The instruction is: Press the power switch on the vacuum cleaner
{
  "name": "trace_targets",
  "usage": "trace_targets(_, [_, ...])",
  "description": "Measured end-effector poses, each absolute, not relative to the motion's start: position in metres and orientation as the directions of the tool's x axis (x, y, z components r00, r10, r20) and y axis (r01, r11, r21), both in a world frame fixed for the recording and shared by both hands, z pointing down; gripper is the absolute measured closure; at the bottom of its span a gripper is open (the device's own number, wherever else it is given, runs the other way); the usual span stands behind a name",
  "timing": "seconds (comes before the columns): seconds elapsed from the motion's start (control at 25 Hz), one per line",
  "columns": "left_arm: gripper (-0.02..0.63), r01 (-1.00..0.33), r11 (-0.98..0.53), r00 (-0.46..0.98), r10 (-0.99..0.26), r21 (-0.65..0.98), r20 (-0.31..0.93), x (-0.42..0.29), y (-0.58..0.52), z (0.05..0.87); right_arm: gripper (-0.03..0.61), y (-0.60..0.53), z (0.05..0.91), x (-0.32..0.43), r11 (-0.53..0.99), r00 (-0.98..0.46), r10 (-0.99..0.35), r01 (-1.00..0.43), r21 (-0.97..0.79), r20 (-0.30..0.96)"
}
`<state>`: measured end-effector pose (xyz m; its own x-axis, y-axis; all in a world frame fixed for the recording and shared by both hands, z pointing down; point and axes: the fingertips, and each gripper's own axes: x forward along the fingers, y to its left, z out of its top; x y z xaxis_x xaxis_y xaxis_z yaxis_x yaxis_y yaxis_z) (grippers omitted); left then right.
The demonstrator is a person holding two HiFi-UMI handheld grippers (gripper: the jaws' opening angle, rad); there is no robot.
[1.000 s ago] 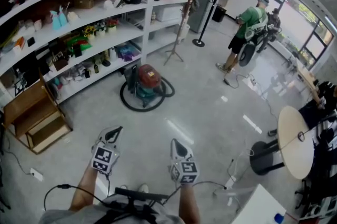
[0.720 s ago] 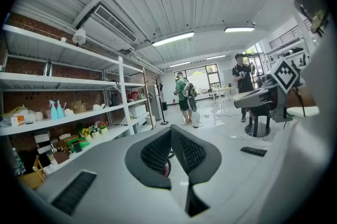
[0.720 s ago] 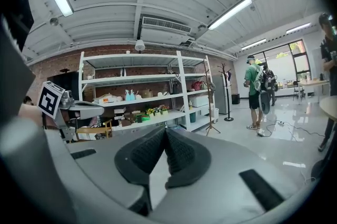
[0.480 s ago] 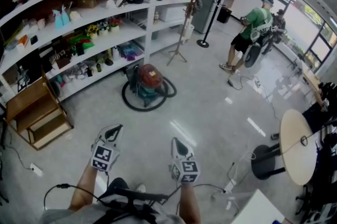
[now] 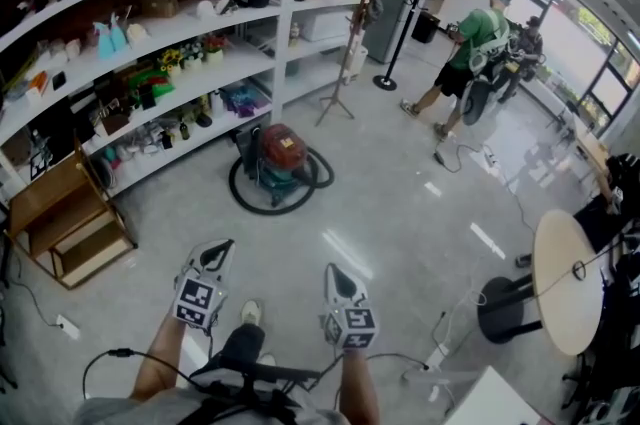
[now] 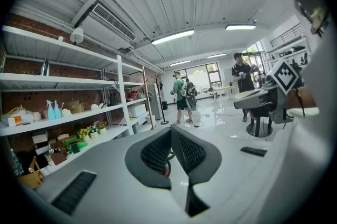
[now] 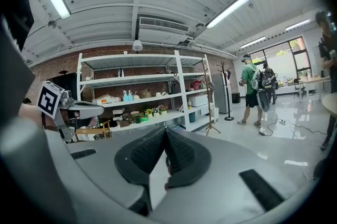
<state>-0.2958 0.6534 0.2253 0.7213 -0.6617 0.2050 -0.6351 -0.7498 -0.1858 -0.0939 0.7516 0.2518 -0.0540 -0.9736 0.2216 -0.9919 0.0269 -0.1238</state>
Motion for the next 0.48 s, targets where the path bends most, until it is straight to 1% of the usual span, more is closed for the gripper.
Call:
trace_targets(0.2, [0.607, -0.631, -0.756, 0.727, -0.654, -0.174, 0.208, -0.287, 0.619, 0.227, 0.568, 0.722, 0.251, -0.086, 0.01, -0.04, -0.975, -0.991, -0.134, 0.22])
trace_targets(0.48, [0.607, -0.621, -0.766, 0.738, -0.642, -0.164, 0.206, -0.271, 0.564, 0.227, 0.568, 0.673, 0.248, -0.087, 0.022, -0.054, -0.974, -0.989, -0.147, 0.222])
